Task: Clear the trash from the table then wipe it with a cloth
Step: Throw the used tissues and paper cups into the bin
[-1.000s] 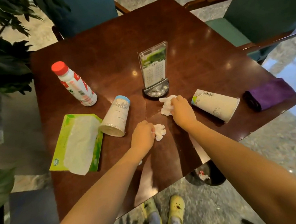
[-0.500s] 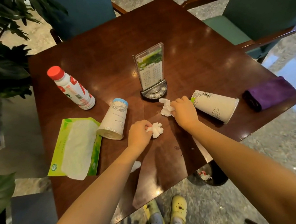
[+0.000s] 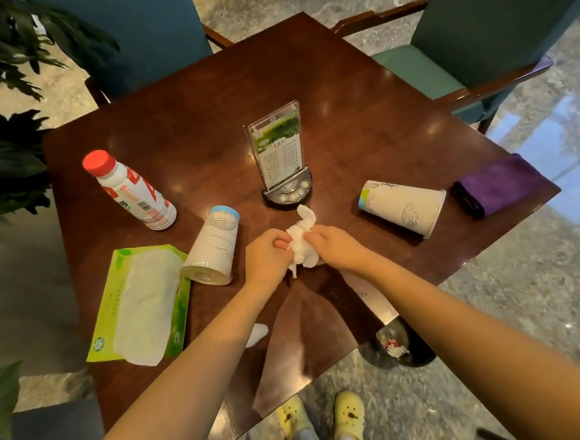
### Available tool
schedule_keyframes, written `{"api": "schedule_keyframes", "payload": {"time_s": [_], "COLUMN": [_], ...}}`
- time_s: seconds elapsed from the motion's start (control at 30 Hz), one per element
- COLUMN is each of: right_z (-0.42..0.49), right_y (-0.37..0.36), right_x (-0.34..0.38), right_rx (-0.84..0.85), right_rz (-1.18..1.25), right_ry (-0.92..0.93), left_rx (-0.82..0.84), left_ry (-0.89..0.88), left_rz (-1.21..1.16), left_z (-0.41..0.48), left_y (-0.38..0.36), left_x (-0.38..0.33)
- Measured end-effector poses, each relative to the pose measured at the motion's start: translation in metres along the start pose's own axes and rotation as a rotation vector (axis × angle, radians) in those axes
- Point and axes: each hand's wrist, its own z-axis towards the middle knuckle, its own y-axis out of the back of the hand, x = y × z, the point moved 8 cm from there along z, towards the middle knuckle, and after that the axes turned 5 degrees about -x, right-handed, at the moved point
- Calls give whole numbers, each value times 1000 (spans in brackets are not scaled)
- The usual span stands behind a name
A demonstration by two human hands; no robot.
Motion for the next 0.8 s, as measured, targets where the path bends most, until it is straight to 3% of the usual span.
{"api": "schedule_keyframes", "payload": {"time_s": [0.13, 0.5, 0.63, 0.73, 0.8], "right_z": [-5, -20, -44, -72, -95], "right_y": [8, 62, 94, 117, 130], "right_x": [1, -29, -62, -96, -120], "right_rx": [-9, -166, -228, -277, -325], "right_rz": [78, 102, 103, 139, 143], "right_ry": [-19, -35, -99, -192, -236], "left_rx": [30, 355, 313, 293, 400], "left_ry": [-17, 55, 9, -297, -482], "left_rz": [-100, -397, -253, 54, 278], "left_z": [-3, -5, 16, 32, 33], "left_y": [-4, -34, -60, -89, -125], "left_x": [-11, -51, -71, -110, -133]}}
